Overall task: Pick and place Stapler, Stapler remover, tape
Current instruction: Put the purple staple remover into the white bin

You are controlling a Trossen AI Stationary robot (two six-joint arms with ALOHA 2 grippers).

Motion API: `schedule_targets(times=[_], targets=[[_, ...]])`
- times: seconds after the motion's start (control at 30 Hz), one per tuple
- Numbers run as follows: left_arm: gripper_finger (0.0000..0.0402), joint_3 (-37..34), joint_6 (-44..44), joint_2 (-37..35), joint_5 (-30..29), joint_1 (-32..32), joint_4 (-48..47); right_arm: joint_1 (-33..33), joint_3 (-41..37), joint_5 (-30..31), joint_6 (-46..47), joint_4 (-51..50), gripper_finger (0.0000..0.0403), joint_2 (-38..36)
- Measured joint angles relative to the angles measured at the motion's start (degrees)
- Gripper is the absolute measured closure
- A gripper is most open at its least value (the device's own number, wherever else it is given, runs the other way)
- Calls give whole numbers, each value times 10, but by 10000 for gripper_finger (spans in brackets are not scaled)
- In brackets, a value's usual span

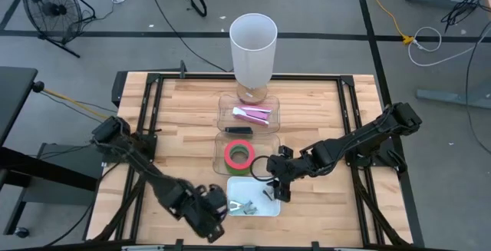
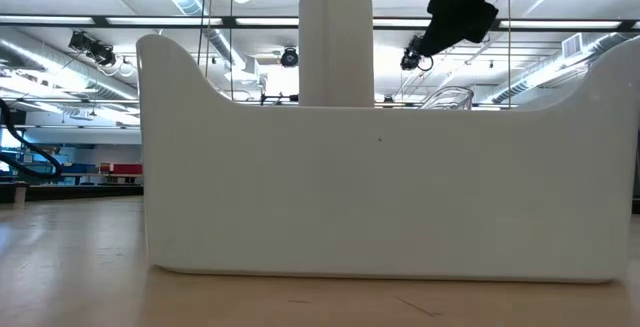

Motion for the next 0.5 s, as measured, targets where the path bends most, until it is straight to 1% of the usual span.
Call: schedule_targets(times=[0.17, 0.37, 0.5], targets=[[311, 27, 106, 0, -15, 57, 4, 0, 0, 0, 18, -6, 175, 0], [311, 26, 194, -1, -13, 117, 42, 0, 0, 0, 24, -14, 175, 0], [311, 25, 240, -1, -5, 145, 70, 0, 0, 0, 24, -14, 175, 0]])
